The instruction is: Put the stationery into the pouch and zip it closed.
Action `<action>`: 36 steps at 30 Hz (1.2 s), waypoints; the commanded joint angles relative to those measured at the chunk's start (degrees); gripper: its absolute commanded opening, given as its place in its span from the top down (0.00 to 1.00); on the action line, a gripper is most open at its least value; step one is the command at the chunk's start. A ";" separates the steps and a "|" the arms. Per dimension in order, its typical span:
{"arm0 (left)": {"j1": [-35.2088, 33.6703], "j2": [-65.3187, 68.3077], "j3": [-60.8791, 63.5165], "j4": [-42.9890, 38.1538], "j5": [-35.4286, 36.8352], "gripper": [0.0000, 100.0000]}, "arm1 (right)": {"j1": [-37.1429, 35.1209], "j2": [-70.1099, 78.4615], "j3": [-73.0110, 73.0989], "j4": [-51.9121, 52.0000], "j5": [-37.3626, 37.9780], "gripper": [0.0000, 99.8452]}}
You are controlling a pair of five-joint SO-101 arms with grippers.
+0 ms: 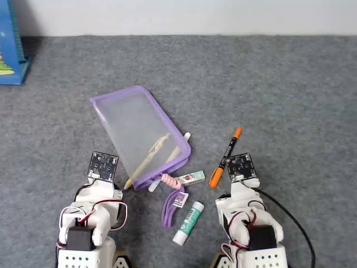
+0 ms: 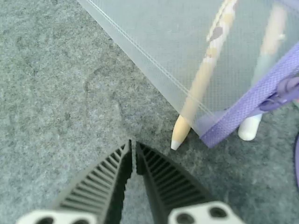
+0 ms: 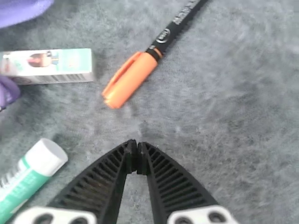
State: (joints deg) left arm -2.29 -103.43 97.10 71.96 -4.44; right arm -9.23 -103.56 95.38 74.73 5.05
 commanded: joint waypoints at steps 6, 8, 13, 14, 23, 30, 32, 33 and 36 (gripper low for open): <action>-0.44 -0.62 -0.66 0.18 0.44 0.99 | 1.27 -0.40 -0.18 -0.22 0.79 0.99; -0.44 -0.62 -0.66 0.18 0.44 0.99 | 1.89 -0.40 -2.20 -0.22 2.11 0.99; -0.44 -0.62 -0.66 0.18 0.44 0.99 | 1.89 -0.40 -7.38 -0.40 19.43 0.99; -0.44 -0.62 -0.66 0.18 0.44 0.99 | 1.89 -0.40 -8.88 -0.92 24.88 0.99; -0.44 -0.62 -0.66 0.18 0.44 0.99 | -6.81 1.80 -20.75 -3.12 26.55 0.99; -0.44 -0.62 -0.66 0.18 0.44 0.99 | -14.55 25.98 -33.23 -2.86 24.09 0.96; -0.44 -0.62 -0.66 0.18 0.44 0.99 | -17.98 34.33 -36.75 -3.12 21.89 0.95; -0.44 -0.62 -0.66 0.18 0.44 0.99 | -19.74 38.02 -38.15 -3.12 21.01 0.94; -0.44 -0.62 -0.66 0.18 0.44 0.99 | -24.75 47.60 -41.49 -4.88 18.55 0.88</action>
State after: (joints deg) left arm -2.29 -103.43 97.10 71.96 -4.44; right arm -29.98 -64.79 59.69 71.74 25.80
